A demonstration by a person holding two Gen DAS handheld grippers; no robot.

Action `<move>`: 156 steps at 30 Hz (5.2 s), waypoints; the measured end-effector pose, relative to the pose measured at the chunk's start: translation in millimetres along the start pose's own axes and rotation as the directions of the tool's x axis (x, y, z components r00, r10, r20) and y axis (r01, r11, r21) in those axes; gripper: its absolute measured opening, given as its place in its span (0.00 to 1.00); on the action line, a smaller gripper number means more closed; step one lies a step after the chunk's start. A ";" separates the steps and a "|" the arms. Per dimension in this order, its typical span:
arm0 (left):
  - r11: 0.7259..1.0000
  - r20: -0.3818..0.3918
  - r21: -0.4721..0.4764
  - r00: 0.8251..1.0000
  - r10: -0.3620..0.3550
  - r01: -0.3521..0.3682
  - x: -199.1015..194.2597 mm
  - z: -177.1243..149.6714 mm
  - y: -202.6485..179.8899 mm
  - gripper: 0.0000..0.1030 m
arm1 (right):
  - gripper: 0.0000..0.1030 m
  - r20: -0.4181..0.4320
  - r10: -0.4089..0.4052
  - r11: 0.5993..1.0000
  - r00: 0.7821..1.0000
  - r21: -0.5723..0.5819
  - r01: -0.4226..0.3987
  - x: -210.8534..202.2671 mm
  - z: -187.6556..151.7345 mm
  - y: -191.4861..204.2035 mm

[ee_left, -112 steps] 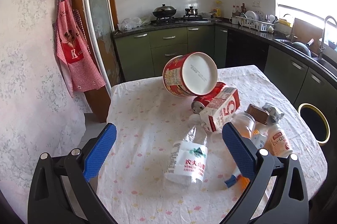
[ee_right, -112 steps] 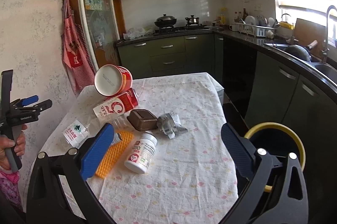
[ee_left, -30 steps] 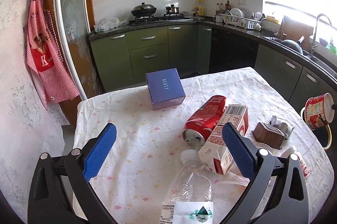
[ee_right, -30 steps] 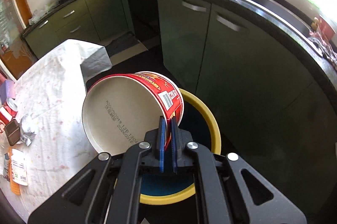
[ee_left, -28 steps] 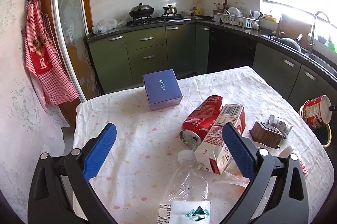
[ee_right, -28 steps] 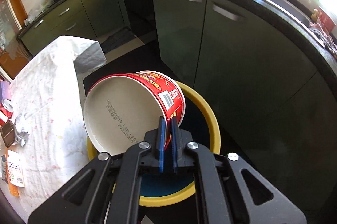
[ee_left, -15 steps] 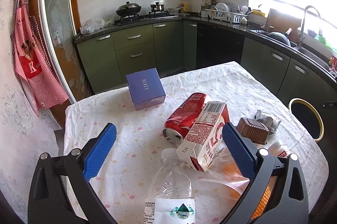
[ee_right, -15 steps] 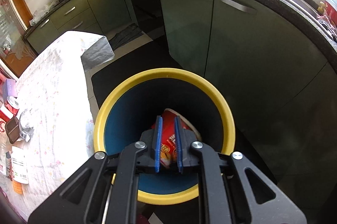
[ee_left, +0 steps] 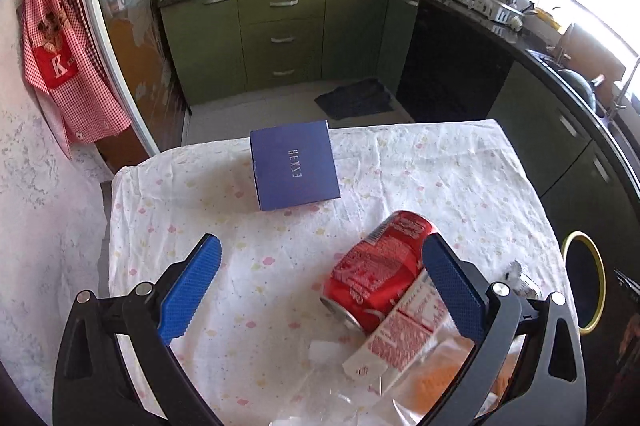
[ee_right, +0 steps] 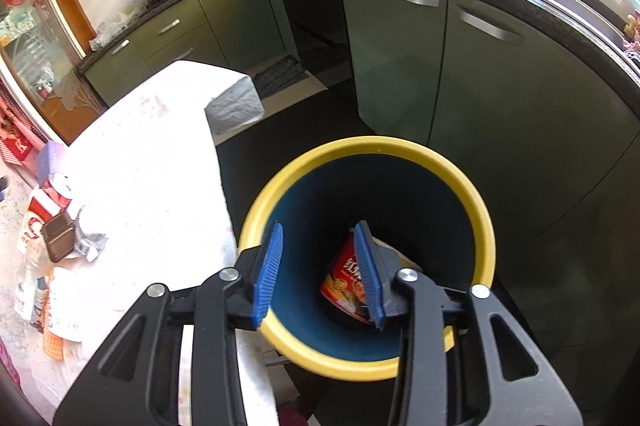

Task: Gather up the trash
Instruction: 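Grasp the blue box with the left gripper, then carry the blue box with the left gripper and drop it into the bin, then move the right gripper back to the table and grasp the white pill bottle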

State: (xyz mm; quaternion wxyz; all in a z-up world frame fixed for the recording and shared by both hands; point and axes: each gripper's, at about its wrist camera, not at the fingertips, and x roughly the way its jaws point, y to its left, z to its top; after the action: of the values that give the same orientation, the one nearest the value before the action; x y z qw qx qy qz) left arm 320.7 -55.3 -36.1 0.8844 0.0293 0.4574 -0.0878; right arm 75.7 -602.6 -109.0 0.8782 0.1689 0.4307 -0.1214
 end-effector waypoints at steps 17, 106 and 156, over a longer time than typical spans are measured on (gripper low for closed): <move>0.976 -0.153 -0.142 0.978 0.142 -0.164 118.4 58.1 11.9 0.96 | 0.45 0.017 0.088 0.992 0.996 -0.090 -0.086 -15.1 -20.9 41.0; 0.998 0.340 -0.067 0.940 0.018 0.005 -24.6 -70.4 79.5 0.95 | 0.51 -0.036 0.228 0.944 0.973 -0.236 -0.230 -25.8 -48.5 131.7; 0.998 0.312 -0.005 0.949 -0.054 0.058 -22.2 -85.6 61.5 0.95 | 0.46 0.025 0.269 0.895 0.963 -0.376 -0.240 -39.2 -118.4 235.2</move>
State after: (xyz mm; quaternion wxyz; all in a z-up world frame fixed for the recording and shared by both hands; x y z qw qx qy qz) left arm 250.5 19.3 -69.5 0.9428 -0.0041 0.3134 -0.1133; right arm 51.7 -337.6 -100.3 0.9182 0.0505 0.3863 0.0717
